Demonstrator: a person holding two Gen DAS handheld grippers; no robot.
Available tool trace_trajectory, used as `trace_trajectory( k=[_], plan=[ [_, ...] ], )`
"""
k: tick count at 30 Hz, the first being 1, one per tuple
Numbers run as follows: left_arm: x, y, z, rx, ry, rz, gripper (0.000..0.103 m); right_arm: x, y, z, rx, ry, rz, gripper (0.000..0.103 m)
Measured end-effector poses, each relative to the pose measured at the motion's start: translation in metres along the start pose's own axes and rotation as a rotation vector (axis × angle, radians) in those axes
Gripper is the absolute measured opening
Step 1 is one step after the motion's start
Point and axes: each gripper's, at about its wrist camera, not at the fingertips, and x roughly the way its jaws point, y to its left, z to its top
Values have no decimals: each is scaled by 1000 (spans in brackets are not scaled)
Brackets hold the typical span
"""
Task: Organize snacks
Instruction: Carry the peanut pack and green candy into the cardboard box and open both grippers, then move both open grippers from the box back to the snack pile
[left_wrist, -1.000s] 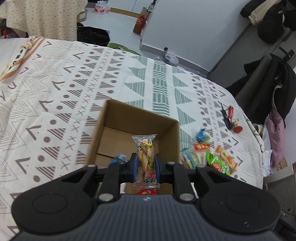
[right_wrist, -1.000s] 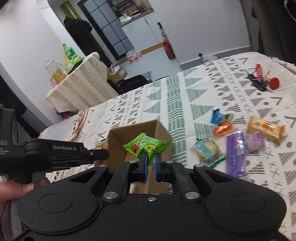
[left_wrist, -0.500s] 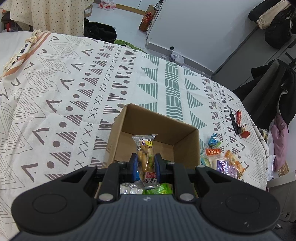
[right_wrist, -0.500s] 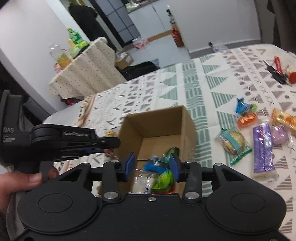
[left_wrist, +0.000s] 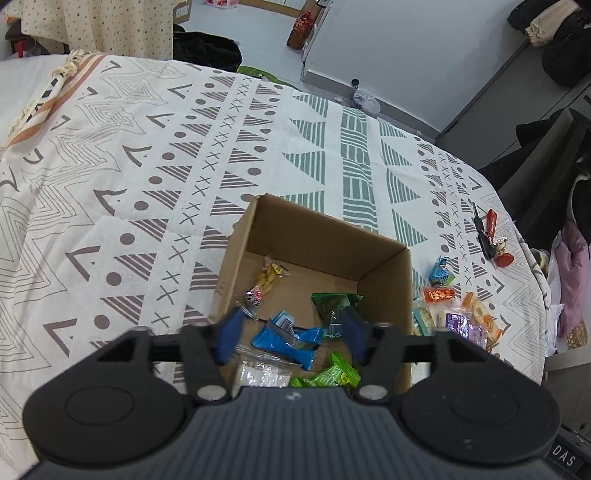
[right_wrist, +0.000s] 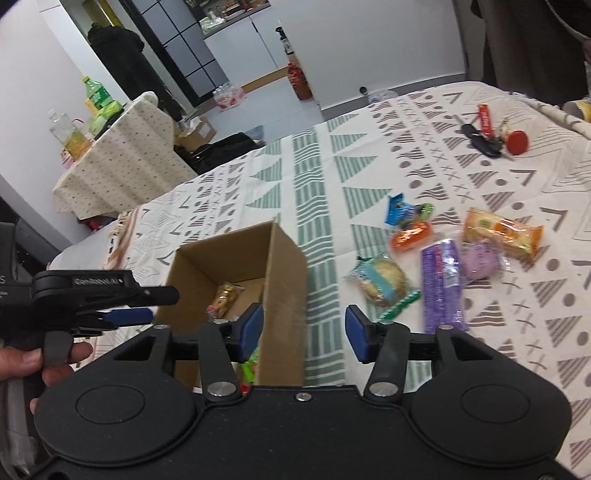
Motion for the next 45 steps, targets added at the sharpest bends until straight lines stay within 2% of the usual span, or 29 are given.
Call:
trace_trajectory(
  k=[1, 7, 10, 12, 15, 18, 20, 26, 37, 45],
  plan=[
    [-1, -3, -1, 6, -5, 3, 71, -1, -2, 0, 0, -1, -6, 51],
    [-4, -24, -8, 64, -7, -9, 73, -13, -18, -4, 15, -15, -31, 61],
    [-8, -35, -14, 85, -11, -12, 76, -19, -26, -6, 22, -31, -42, 69],
    [-12, -44, -19, 100, -20, -12, 79, -25, -30, -7, 19, -52, -53, 81],
    [-15, -57, -25, 131, -26, -13, 81, -34, -40, -8, 22, -80, -61, 91],
    [-16, -69, -31, 150, -17, -20, 85, -42, -52, -9, 31, -101, -67, 97],
    [-16, -78, -34, 167, -13, -6, 90, -47, -60, -9, 35, -107, -71, 98],
    [-17, -103, -44, 199, -4, -25, 92, -61, -83, -10, 42, -123, -72, 102],
    [-13, -150, -63, 255, 4, -47, 93, -76, -126, -16, 76, -115, -89, 103],
    [1, -167, -67, 246, 17, -49, 92, -74, -149, -12, 94, -76, -113, 103]
  ],
)
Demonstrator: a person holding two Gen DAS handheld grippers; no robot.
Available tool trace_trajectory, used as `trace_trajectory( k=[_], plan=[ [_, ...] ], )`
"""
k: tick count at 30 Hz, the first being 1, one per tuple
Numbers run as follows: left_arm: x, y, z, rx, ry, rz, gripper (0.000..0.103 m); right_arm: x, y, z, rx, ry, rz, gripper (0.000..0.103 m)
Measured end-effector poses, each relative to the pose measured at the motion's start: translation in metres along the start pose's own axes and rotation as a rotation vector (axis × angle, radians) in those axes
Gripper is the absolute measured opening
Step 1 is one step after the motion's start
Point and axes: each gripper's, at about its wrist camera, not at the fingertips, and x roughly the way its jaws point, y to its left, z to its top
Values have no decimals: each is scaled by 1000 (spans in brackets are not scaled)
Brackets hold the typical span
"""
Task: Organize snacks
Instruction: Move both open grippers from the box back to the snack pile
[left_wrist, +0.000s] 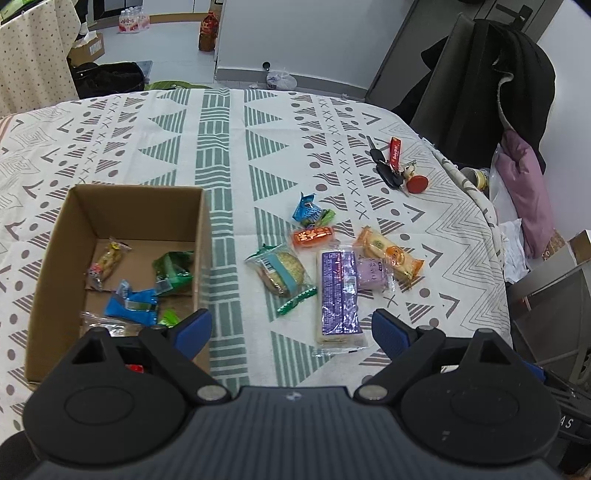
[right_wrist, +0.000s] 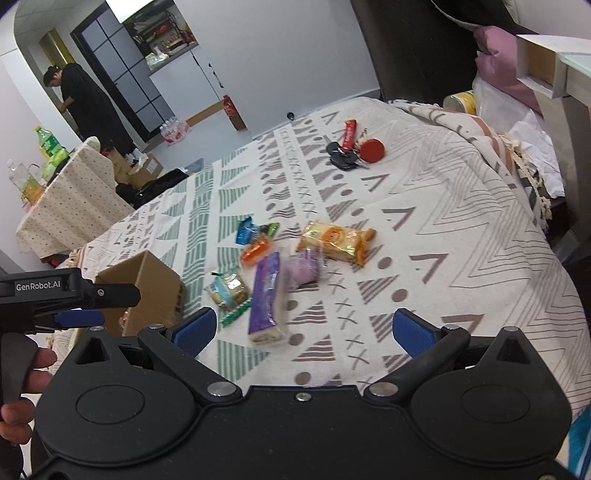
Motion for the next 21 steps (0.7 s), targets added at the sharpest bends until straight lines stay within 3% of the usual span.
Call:
trace_trajectory(
  k=[13, 21],
  plan=[
    [38, -8, 19, -61, -3, 23, 91, 33, -22, 27, -36, 69, -35, 101],
    [75, -7, 30, -130, 30, 19, 83, 71, -23, 51, -118, 133, -39, 82]
  ],
)
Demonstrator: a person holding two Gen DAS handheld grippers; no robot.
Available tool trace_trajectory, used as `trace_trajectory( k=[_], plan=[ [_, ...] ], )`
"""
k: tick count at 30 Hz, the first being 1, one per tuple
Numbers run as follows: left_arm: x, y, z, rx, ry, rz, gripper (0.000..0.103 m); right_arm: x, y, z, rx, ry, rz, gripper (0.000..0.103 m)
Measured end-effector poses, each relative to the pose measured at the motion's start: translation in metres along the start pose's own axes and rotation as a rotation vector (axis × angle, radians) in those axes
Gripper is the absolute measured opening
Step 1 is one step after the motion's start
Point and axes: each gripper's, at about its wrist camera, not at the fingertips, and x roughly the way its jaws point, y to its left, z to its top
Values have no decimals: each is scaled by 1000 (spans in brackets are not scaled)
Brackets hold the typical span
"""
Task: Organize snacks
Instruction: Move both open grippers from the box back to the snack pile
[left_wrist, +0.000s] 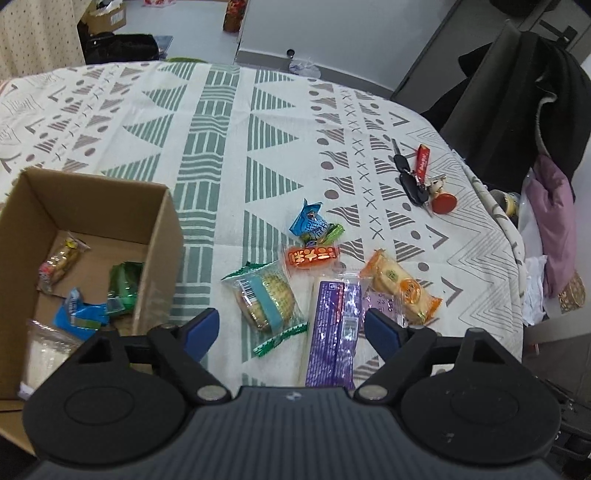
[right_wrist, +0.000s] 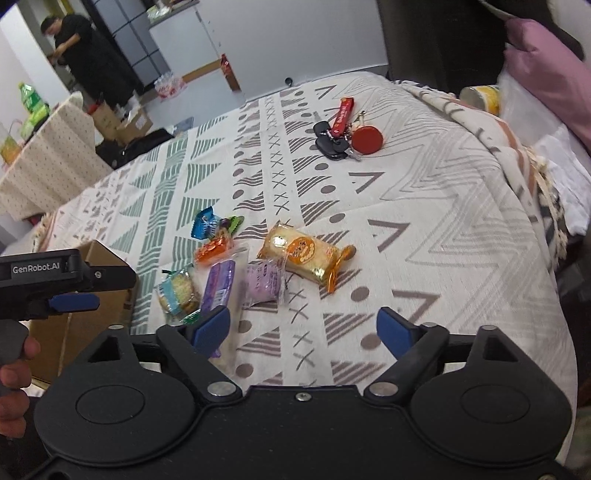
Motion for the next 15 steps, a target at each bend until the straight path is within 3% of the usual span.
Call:
trace_trajectory(
  k=[5, 15],
  plan=[
    [26, -1, 8, -45, 38, 7, 69, 21, -4, 17, -44, 32, -6, 78],
    [71, -3, 16, -70, 89, 76, 69, 73, -12, 40, -164, 123, -72, 75]
  ],
)
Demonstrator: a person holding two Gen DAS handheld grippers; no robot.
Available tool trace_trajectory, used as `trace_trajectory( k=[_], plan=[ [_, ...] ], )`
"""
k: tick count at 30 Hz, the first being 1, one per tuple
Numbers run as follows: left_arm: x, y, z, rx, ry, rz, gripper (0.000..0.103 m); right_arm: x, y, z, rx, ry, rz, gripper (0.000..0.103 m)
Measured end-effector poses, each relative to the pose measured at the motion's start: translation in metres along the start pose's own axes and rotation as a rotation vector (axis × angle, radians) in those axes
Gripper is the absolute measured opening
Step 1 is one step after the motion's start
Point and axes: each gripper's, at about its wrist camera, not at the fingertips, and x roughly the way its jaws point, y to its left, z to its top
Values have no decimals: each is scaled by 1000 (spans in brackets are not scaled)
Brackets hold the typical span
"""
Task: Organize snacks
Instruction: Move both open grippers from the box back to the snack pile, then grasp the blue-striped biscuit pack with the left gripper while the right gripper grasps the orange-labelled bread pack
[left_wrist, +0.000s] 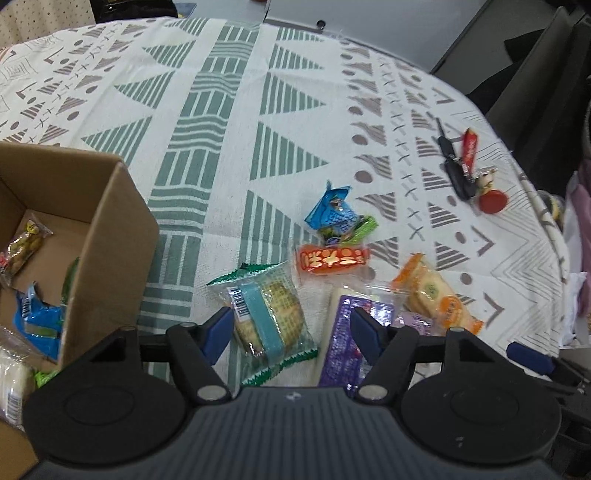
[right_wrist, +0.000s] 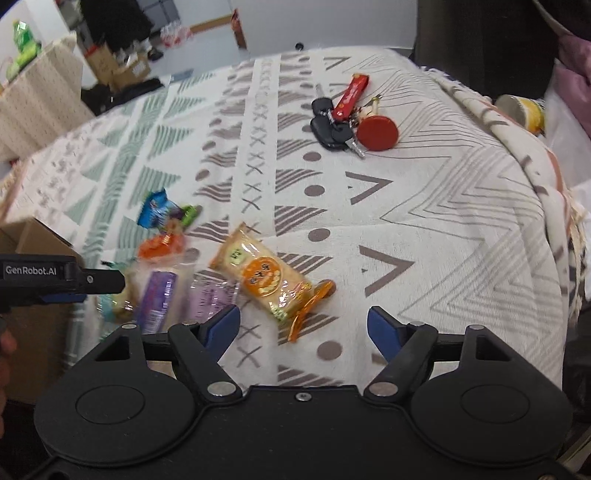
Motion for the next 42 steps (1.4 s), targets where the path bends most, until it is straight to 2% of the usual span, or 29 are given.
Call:
trace_trajectory(
  k=[7, 11, 20, 22, 24, 25, 28, 29, 38, 42],
  plan=[
    [26, 6, 3, -30, 48, 53, 69, 26, 12, 12, -117, 55, -23, 76],
    [30, 6, 5, -32, 39, 71, 70, 41, 21, 18, -173, 78, -36, 76],
    [36, -8, 1, 42, 31, 132, 69, 54, 30, 21, -231, 74, -26, 77],
    [35, -9, -1, 55, 27, 135, 68, 54, 29, 18, -241, 74, -22, 73],
    [34, -9, -4, 71, 24, 141, 65, 51, 30, 15, -263, 73, -28, 58],
    [34, -10, -5, 81, 21, 147, 61, 50, 31, 14, -267, 73, -24, 56],
    [31, -10, -8, 98, 15, 154, 50, 42, 28, 8, -247, 79, 8, 38],
    [31, -10, -9, 104, 12, 155, 48, 40, 27, 6, -235, 80, 12, 35],
    [11, 0, -19, 73, 34, 54, 47, 13, 16, -24, -95, 106, 35, 34],
    [-4, -1, -28, 95, 33, 19, 47, -3, 13, -39, -38, 95, 44, 34]
  ],
)
